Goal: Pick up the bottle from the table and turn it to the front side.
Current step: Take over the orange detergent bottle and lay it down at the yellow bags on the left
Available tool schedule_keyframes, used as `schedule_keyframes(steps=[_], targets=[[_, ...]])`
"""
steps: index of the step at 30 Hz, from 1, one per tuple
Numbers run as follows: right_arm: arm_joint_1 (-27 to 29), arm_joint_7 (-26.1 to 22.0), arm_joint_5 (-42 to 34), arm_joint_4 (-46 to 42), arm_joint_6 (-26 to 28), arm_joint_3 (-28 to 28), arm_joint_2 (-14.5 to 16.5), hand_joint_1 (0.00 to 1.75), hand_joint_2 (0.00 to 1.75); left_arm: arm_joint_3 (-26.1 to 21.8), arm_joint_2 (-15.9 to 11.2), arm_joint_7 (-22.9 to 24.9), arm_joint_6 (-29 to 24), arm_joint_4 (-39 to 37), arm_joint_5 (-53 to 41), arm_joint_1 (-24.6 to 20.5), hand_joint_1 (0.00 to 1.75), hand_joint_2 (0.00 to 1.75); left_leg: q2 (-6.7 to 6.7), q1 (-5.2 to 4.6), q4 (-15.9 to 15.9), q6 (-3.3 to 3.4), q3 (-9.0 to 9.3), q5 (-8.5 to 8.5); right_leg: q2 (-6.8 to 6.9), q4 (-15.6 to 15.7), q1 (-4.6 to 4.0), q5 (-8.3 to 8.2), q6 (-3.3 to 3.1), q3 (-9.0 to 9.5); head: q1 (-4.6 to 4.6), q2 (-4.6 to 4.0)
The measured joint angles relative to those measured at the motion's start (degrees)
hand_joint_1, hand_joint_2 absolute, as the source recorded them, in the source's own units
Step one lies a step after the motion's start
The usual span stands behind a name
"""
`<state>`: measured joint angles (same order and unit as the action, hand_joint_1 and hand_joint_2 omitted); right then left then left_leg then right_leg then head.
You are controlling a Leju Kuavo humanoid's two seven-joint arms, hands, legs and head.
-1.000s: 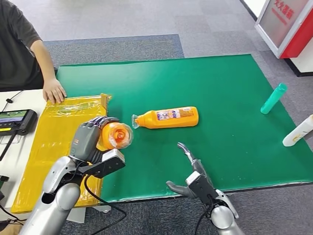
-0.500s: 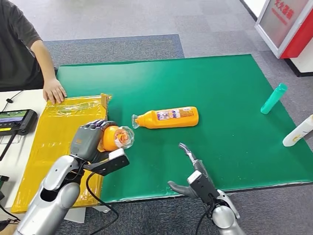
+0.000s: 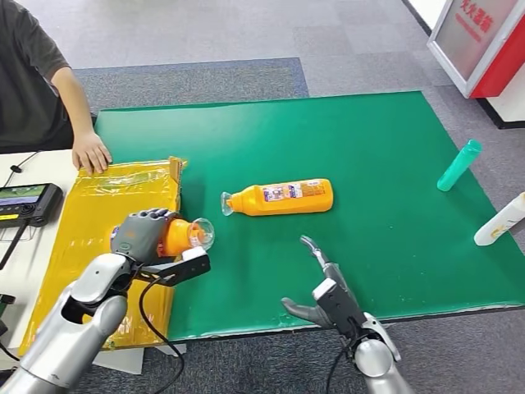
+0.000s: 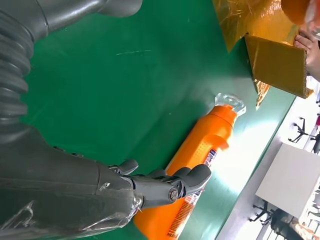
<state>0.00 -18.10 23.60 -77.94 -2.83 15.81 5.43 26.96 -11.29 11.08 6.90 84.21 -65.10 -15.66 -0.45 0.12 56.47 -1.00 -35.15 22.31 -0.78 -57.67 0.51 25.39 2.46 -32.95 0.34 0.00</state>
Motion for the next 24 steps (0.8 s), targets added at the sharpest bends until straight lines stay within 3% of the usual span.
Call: schedule_keyframes(steps=[8,15,16,20,22,24], targets=[[-1.1,0.2,-0.4,1.3,0.0,0.0,0.1,0.00,1.75,1.3,-5.6,-0.1,3.8,-5.2,-0.7,-3.4,1.75,1.75,0.00,0.01,0.0,-0.01,0.00,0.00,0.00,0.0,-0.02,0.01,-0.01,0.00,-0.01,0.00],[-1.2,0.2,-0.6,2.1,0.0,0.0,0.2,0.00,1.75,1.6,-7.5,-0.5,4.6,-6.7,-0.6,-3.8,1.68,1.75,0.00,0.01,0.0,-0.01,0.00,0.00,0.00,0.0,-0.01,0.01,-0.01,0.00,0.01,0.00],[-1.3,0.2,-0.7,2.2,0.0,0.0,0.2,0.00,1.75,1.8,-7.7,-0.6,4.9,-6.8,-0.5,-3.9,1.52,1.75,0.00,0.00,0.0,-0.01,0.00,0.00,0.00,0.0,-0.01,0.01,-0.01,0.00,0.01,0.00],[-1.2,0.2,-1.0,2.3,-0.2,0.0,0.2,0.00,1.75,2.5,-8.5,-1.6,5.7,-7.1,0.2,-4.0,0.37,1.75,0.00,0.00,0.0,-0.01,0.01,0.00,0.00,0.0,-0.01,0.01,-0.01,0.00,-0.01,0.00],[-1.2,0.1,-1.1,2.3,-0.4,0.0,0.2,0.00,1.75,2.9,-8.8,-1.9,5.7,-7.4,0.5,-4.0,0.09,1.75,0.00,0.01,0.0,-0.01,0.01,0.00,0.00,0.0,-0.01,0.01,-0.01,0.00,-0.01,0.00],[-1.2,0.1,-1.2,2.4,-0.5,0.0,0.2,0.00,1.75,3.4,-9.0,-2.0,5.7,-7.8,0.8,-4.0,0.00,1.75,0.00,0.01,0.0,-0.01,0.00,0.00,0.00,0.0,-0.01,0.01,-0.01,-0.01,-0.01,0.00]])
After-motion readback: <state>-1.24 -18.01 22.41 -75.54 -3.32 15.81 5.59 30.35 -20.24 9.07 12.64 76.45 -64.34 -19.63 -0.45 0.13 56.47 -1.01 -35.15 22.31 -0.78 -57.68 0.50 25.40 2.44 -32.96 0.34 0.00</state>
